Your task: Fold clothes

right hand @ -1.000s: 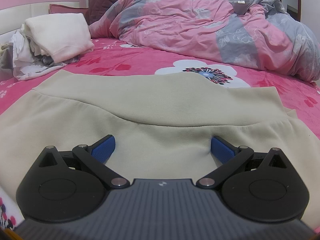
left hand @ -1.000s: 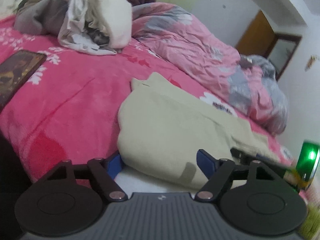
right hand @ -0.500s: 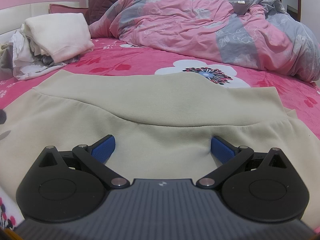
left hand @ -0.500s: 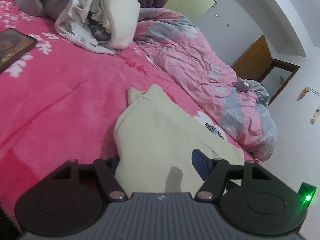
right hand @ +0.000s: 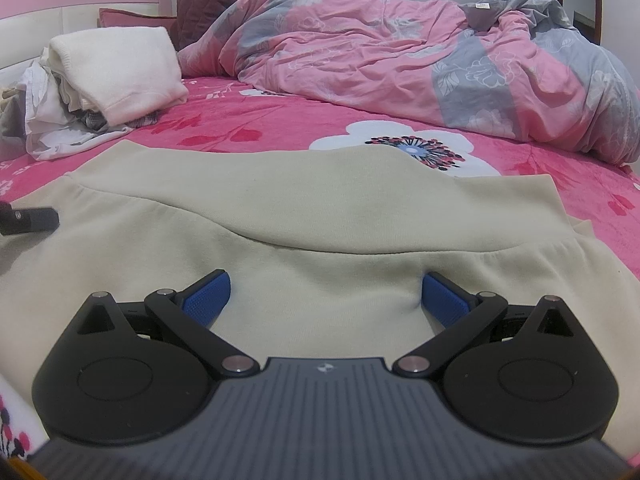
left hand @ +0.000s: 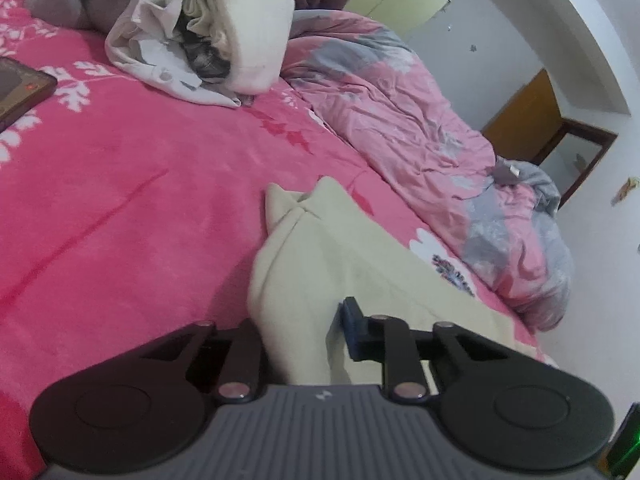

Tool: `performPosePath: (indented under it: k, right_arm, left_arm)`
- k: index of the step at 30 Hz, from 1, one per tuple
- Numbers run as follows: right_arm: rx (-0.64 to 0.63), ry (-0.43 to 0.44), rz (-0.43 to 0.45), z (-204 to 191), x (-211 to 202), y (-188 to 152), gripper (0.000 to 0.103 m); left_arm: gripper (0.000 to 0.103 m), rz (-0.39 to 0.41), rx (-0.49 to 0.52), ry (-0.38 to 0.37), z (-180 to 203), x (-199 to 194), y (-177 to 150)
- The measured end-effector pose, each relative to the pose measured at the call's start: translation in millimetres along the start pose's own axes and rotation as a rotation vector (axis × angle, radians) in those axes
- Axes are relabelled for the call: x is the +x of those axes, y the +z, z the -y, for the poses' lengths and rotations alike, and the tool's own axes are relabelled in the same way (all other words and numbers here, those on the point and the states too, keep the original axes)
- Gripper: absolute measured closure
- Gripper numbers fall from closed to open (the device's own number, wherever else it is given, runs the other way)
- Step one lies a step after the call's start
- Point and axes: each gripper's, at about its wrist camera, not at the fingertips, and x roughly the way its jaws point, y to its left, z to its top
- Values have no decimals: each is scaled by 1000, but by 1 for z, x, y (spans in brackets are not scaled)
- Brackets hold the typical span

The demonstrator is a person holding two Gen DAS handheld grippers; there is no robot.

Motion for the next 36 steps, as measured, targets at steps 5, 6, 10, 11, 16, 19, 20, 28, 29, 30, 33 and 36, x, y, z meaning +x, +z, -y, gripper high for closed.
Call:
performPosePath:
  k: [5,6,10,11,16,19,20,28,29,30,33,36]
  right_arm:
    - [0,-1,4,1,0,-1,1]
    - [0,-2,4,1,0,-1,1]
    - [0,-6,11,0,-1,-2,1]
    - [0,-7,14,0,-1,-2,1]
    - [1,-8,24,-1,-3,-4,1]
    - [-3,-12,29,-1,-3,-4,1]
    - [-5,-11,30,-1,-5,-3,1]
    - [-65,-9,71,13,-33,-16,1]
    - [-51,4,69,17,-34,-18,1]
    - [-37,16,67,22,-35,-20,1]
    - [-39,23,75,32,-46,-26,1]
    - [-35,30,95,43,-62,-37,1]
  left_arm:
    - [90,54,38,-26,18,-12,7]
    - [90,67,51,-41,24,-15,9]
    - [91,97,109,-90,53,-24,17]
    - [91,105,127,-102,62,-26,18]
    - [92,134,238,-156,114,-36,18]
    - [92,137,306,-180,145,-39,13]
    - [92,136,328,-184,157,-40,12]
    - [94,106,455,-261,229,-32,-7]
    - [95,99,479,-273,240,-29,-12]
    - [95,87,498,-286,248,-24,-17]
    - [100,41,551,-341,273,-9,-33]
    - [100,-102,624,-359,289,28,-67]
